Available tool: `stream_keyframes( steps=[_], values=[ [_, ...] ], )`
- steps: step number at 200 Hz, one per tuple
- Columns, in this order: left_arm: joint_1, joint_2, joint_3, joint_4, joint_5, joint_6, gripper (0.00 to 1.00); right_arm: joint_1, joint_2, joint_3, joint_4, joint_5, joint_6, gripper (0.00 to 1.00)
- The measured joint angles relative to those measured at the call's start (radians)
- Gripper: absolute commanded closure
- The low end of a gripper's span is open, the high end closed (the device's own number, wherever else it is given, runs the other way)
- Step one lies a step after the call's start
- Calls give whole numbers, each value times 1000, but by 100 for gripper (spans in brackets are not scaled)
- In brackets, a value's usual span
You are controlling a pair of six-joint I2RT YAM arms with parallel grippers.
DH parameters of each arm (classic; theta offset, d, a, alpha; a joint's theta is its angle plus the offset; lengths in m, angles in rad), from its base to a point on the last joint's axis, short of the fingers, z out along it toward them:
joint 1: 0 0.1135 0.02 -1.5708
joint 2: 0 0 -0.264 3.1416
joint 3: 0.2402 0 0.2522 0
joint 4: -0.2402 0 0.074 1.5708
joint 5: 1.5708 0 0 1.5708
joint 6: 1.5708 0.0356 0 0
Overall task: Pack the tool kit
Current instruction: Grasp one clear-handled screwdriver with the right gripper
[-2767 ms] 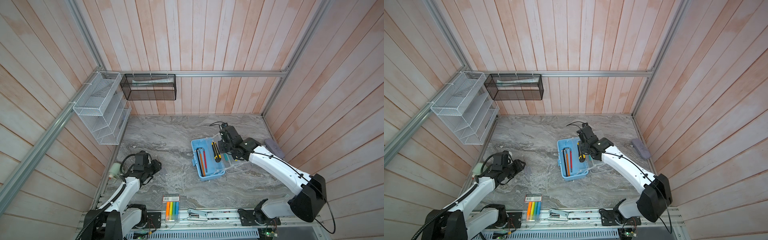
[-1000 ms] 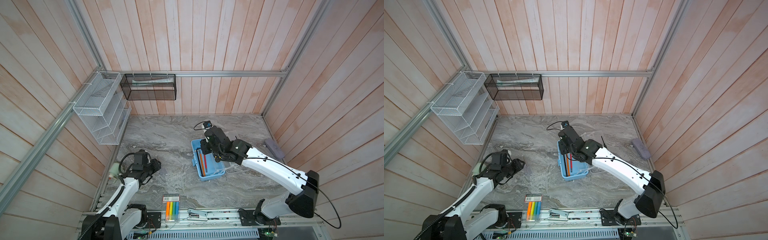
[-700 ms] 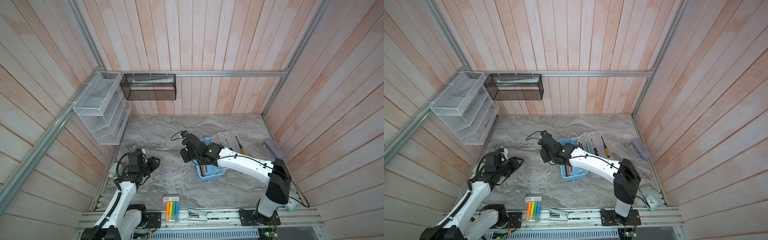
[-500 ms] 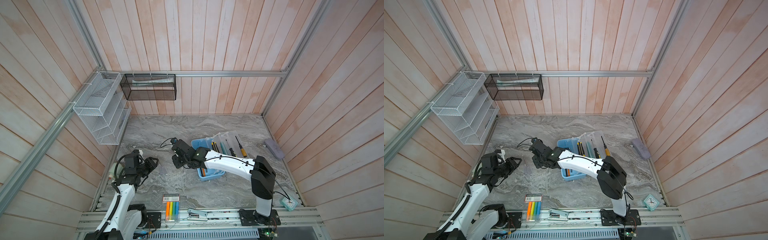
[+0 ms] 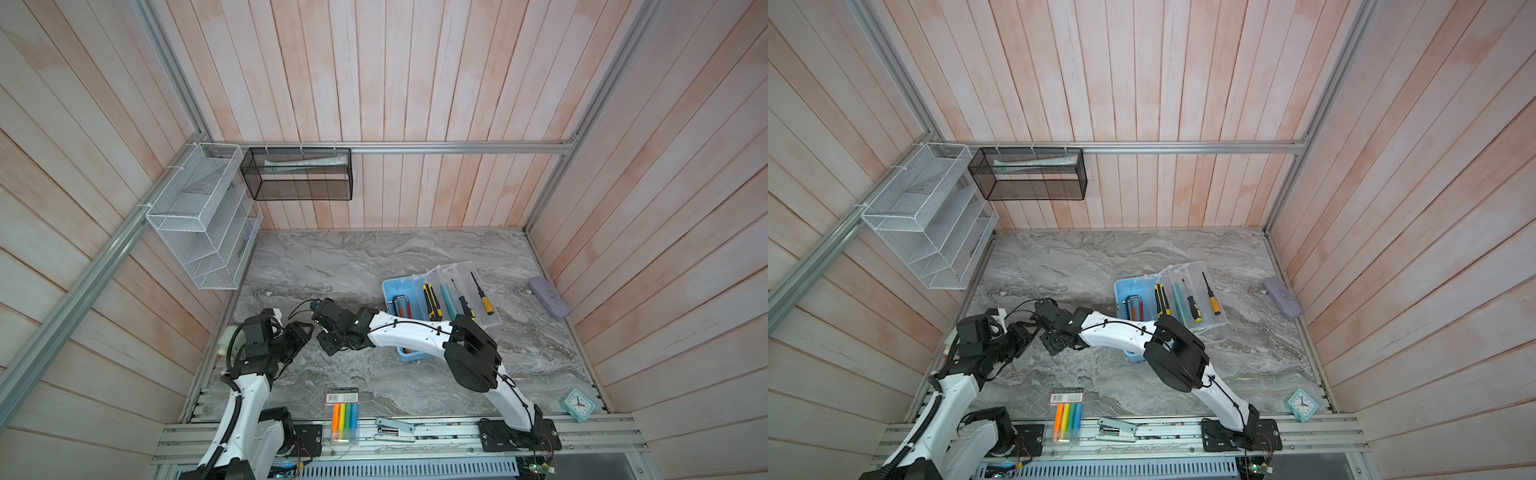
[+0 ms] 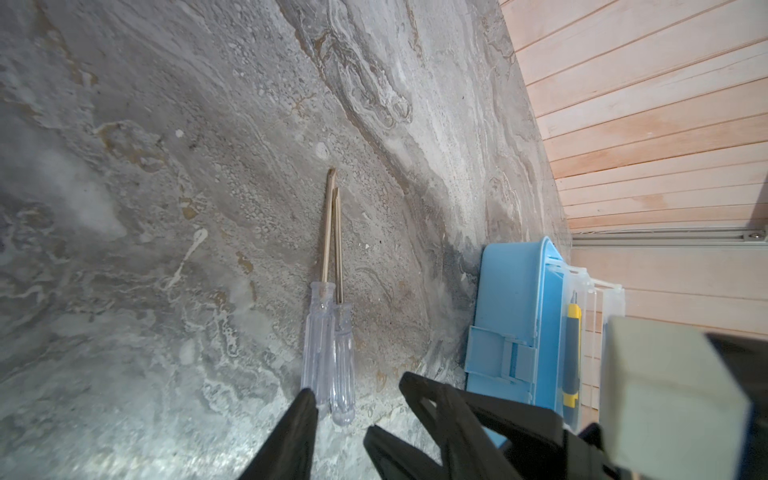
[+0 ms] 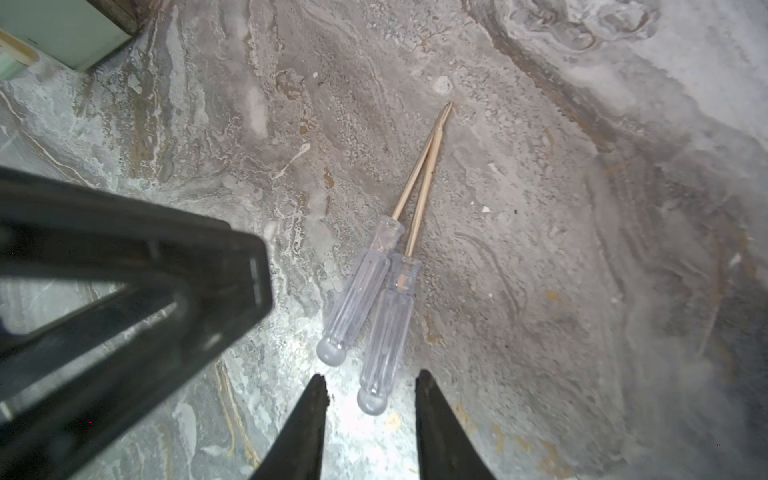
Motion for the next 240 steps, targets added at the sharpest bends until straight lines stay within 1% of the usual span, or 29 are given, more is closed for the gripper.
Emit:
stream_keyframes(
  steps=[39,119,190,240],
  values=[
    [0,-5,0,0,0,0,50,0,32,29,-33,17,-16,68],
    [0,-7,0,0,-3,0,50,0,118,121,-95,47,-30,68],
    [0,-14,0,0,-10,3,50,-1,159,159,-124,68,-35,71],
    [0,-14,0,0,-20,3,51,-3,160,159,-127,79,-32,77]
  ],
)
